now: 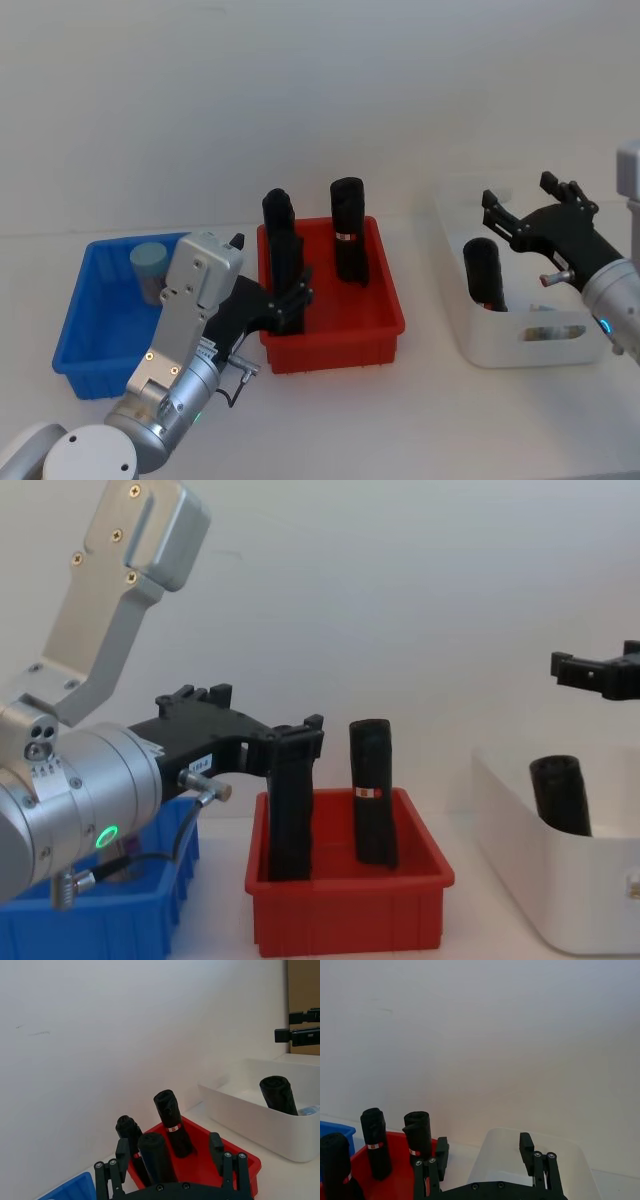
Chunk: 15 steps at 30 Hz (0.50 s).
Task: Pick the cotton swabs from the blue box and place them into the white box.
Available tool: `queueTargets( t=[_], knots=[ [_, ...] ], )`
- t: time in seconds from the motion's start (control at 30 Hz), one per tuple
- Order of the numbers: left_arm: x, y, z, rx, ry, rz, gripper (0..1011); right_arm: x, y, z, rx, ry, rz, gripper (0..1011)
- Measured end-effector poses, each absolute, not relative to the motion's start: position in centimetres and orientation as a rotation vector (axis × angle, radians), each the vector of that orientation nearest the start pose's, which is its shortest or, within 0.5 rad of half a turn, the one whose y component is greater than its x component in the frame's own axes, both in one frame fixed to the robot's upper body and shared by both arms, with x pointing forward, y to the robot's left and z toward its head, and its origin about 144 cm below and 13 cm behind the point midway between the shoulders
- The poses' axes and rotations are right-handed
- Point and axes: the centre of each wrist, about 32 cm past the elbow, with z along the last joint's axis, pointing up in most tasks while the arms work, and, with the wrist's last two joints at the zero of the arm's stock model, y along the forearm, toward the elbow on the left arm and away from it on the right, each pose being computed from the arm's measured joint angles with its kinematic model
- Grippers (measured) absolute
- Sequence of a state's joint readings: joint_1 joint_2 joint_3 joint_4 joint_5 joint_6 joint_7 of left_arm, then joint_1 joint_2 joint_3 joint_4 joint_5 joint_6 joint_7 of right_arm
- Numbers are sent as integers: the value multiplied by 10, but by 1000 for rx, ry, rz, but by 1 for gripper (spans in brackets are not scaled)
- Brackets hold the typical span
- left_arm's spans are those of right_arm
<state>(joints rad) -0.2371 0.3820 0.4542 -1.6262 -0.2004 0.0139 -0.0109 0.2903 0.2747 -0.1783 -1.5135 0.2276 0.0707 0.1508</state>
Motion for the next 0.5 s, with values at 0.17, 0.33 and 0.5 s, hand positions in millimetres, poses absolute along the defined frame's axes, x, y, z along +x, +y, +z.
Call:
queueTargets(
  t=[0.17,0.33,0.5],
  knots=[
    [492,198,1204,61,-268,1124,1003,531,-259,1225,23,-153,-1265,990],
    [492,198,1204,61,-268,1124,1003,530,-259,1226,26,-154,-1262,1001],
    [492,198,1204,61,-268,1124,1003,530,-260,1226,28,-154,-1260,1001]
  ],
)
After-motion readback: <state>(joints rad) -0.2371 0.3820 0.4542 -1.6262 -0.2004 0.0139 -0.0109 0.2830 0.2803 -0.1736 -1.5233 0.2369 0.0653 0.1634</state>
